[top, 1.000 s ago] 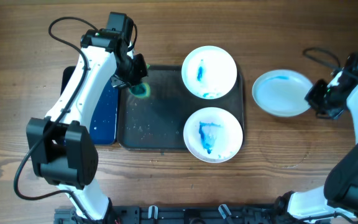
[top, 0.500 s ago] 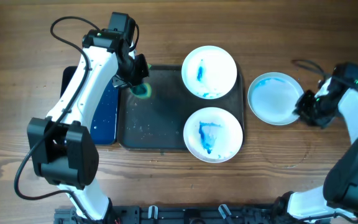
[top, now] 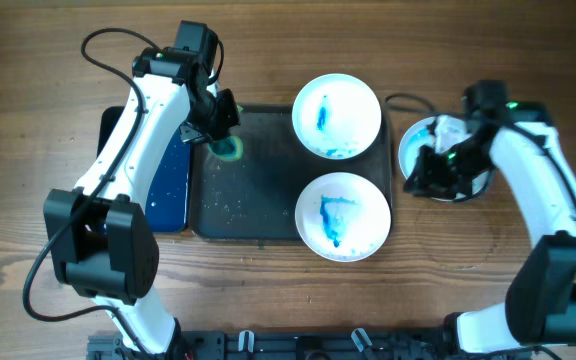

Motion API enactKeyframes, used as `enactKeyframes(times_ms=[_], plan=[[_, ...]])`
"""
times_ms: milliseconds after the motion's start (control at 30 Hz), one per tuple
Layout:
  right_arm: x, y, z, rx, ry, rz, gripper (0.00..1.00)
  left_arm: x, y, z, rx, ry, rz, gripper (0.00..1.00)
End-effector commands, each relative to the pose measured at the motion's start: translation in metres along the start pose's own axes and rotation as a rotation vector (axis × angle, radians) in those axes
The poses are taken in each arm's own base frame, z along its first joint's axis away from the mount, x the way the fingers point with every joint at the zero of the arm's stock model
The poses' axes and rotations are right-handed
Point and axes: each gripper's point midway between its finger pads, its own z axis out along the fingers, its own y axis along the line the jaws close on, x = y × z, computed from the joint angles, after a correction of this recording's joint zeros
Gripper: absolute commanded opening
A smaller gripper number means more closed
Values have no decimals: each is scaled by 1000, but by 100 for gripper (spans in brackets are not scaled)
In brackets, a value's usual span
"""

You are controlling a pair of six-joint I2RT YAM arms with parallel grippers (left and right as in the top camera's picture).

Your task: Clean dirty plates on tray and stack at the side

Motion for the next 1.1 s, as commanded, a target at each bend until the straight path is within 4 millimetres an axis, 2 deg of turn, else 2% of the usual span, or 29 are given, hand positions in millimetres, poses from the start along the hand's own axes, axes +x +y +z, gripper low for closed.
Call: enactKeyframes(times_ms=[0, 133, 267, 400, 467, 733, 833, 1067], plan=[[22, -9, 27, 118, 58, 10, 22, -5, -6, -16, 21, -47, 53, 4], [25, -24, 52, 238, 26, 10, 21, -5, -6, -16, 21, -47, 53, 4], [31, -16, 75, 188, 27, -62, 22, -5, -6, -16, 21, -47, 53, 4], [29, -14, 76, 181, 18, -74, 22, -5, -6, -16, 21, -46, 52, 4], [28, -6, 77, 137, 21, -107, 22, -5, -6, -16, 21, -46, 53, 4], [28, -1, 77, 112, 22, -109, 10, -5, -6, -16, 21, -46, 52, 4], [29, -1, 74, 118, 31, -124, 4, -4, -6, -16, 20, -43, 52, 4], [26, 11, 55, 116, 43, -122, 4, -4, -6, -16, 19, -43, 52, 4]])
